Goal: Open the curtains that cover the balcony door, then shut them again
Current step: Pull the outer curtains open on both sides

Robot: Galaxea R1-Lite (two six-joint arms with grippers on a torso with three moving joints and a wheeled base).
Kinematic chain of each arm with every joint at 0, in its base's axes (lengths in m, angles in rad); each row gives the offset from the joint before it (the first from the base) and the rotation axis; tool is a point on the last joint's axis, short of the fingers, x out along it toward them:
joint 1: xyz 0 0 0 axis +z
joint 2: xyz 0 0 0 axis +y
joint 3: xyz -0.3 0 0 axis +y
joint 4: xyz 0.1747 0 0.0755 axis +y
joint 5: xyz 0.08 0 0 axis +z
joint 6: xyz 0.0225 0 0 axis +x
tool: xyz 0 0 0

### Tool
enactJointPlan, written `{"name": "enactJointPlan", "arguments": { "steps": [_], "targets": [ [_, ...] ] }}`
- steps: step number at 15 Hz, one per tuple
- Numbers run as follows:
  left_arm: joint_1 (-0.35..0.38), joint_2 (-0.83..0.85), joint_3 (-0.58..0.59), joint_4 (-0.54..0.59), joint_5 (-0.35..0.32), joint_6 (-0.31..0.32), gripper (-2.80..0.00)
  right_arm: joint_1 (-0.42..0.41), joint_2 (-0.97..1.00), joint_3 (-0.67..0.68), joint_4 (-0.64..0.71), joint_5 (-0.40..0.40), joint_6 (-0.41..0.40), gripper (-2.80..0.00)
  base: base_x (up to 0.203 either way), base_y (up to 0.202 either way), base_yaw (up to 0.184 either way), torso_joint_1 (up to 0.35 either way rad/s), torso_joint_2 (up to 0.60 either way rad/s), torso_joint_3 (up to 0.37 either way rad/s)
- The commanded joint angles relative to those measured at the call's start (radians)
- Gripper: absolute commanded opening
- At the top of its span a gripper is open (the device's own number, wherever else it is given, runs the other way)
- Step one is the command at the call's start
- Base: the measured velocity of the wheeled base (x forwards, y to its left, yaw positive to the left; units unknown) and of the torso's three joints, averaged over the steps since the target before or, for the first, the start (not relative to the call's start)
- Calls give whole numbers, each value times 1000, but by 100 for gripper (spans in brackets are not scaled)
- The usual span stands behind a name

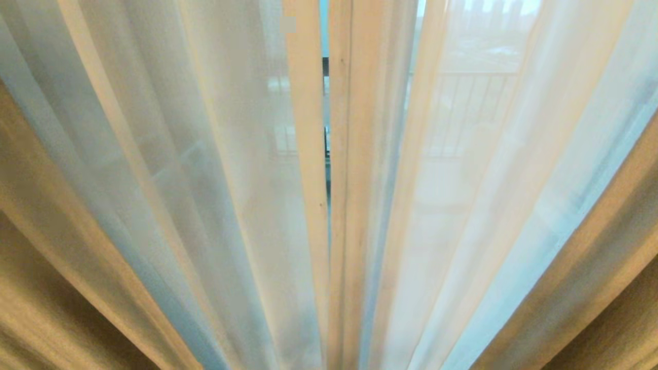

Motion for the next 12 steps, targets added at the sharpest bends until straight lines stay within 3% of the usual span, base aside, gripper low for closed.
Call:
{"name": "enactJointPlan", "arguments": {
  "steps": [1, 6, 7, 8, 12],
  "targets": [
    [1, -81, 75, 0, -2, -1, 0, 0, 0, 0, 0, 1, -1, -280, 0, 0, 0, 0, 0, 0],
    [-25, -198, 208, 0, -3, 0, 0, 0, 0, 0, 0, 0, -1, -280, 0, 0, 0, 0, 0, 0],
    [-31, -213, 224, 0, -3, 0, -202, 0, 0, 0, 0, 0, -1, -280, 0, 0, 0, 0, 0, 0],
    [-35, -223, 237, 0, -3, 0, -280, 0, 0, 0, 0, 1, -1, -280, 0, 0, 0, 0, 0, 0],
    [-69, -282, 300, 0, -3, 0, -280, 0, 0, 0, 0, 0, -1, -280, 0, 0, 0, 0, 0, 0]
  ]
}}
